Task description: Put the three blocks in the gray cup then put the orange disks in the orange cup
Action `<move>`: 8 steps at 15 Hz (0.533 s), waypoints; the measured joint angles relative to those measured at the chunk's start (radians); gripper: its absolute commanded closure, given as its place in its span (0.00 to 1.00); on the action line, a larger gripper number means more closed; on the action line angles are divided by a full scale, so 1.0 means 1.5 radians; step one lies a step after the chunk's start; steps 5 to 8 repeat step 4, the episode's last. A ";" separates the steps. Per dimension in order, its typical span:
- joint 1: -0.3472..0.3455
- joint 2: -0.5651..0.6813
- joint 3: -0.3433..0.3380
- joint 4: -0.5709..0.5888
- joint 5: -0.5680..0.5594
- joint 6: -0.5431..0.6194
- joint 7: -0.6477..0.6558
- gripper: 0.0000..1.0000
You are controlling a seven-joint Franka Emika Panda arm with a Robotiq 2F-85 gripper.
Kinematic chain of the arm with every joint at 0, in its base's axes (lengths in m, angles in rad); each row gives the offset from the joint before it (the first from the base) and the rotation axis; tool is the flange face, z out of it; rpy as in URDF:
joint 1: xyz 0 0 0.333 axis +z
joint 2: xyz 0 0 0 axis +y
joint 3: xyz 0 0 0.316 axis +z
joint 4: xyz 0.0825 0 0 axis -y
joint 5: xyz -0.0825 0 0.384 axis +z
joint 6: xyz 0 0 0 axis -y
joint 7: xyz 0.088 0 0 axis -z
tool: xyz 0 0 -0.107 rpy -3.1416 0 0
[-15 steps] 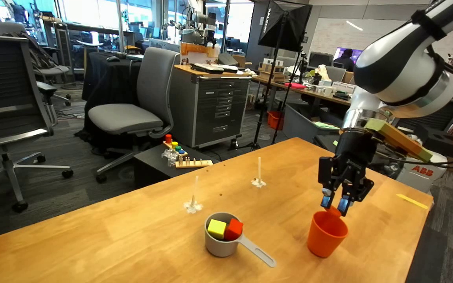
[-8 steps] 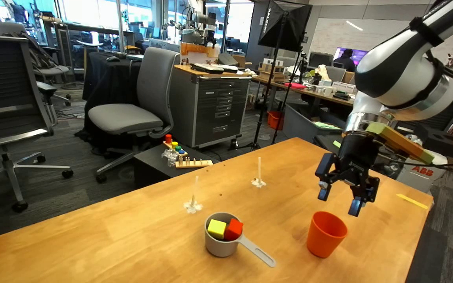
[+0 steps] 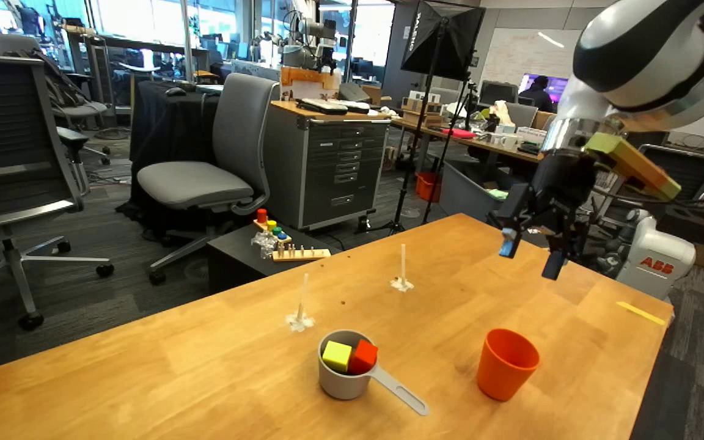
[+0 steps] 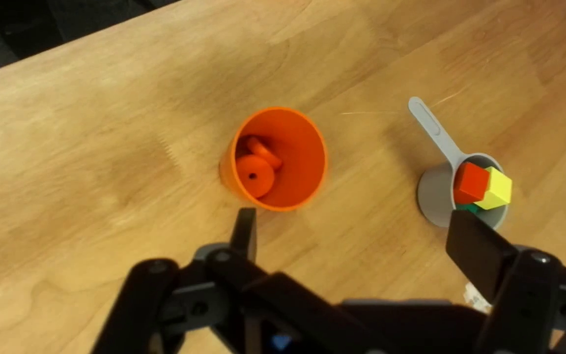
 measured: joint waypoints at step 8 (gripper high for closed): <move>0.000 -0.056 -0.004 0.003 -0.019 -0.031 0.004 0.00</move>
